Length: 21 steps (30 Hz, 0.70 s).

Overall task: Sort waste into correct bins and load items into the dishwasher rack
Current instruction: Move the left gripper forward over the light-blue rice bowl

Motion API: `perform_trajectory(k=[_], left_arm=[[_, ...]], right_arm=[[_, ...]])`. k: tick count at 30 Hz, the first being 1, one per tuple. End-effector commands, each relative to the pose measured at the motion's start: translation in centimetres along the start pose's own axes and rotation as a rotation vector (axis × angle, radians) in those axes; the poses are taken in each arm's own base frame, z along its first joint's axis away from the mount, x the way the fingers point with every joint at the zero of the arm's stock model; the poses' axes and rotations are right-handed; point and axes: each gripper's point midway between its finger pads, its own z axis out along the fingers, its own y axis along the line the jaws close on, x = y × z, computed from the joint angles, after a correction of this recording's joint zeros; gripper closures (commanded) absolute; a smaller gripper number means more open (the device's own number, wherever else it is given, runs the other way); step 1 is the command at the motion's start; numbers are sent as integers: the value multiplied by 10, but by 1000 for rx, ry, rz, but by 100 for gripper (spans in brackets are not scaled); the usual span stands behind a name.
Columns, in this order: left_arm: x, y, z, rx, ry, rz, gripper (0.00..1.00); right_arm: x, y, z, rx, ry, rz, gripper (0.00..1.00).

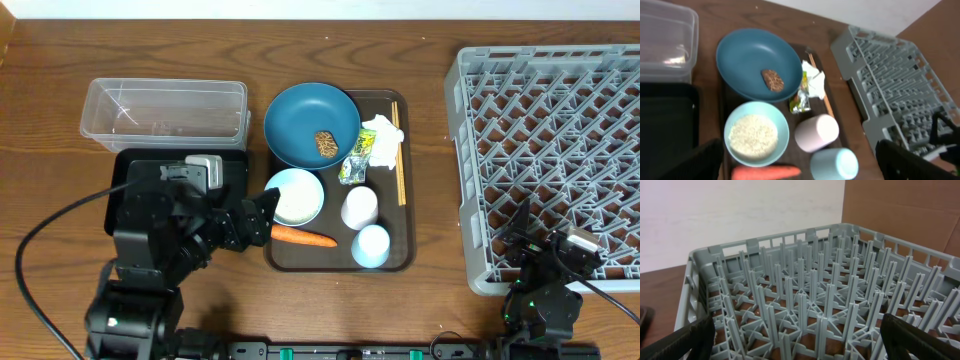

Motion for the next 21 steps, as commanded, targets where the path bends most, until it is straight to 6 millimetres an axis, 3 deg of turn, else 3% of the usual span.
perform_trajectory(k=[1, 4, 11, 15, 21], left_arm=[[-8, 0, -6, -64, 42, -6, 2], [-2, 12, -7, -167, 127, -24, 2], [3, 9, 5, -166, 196, -77, 2], [5, -7, 8, -80, 218, -104, 2], [31, 3, 20, -158, 342, -93, 2]], right_arm=[[0, 1, -1, -8, 7, -6, 1], [0, 1, -1, -8, 7, -6, 1], [0, 1, -1, -8, 7, -6, 1], [0, 1, -1, -8, 7, -6, 1], [0, 1, -1, -8, 7, -6, 1]])
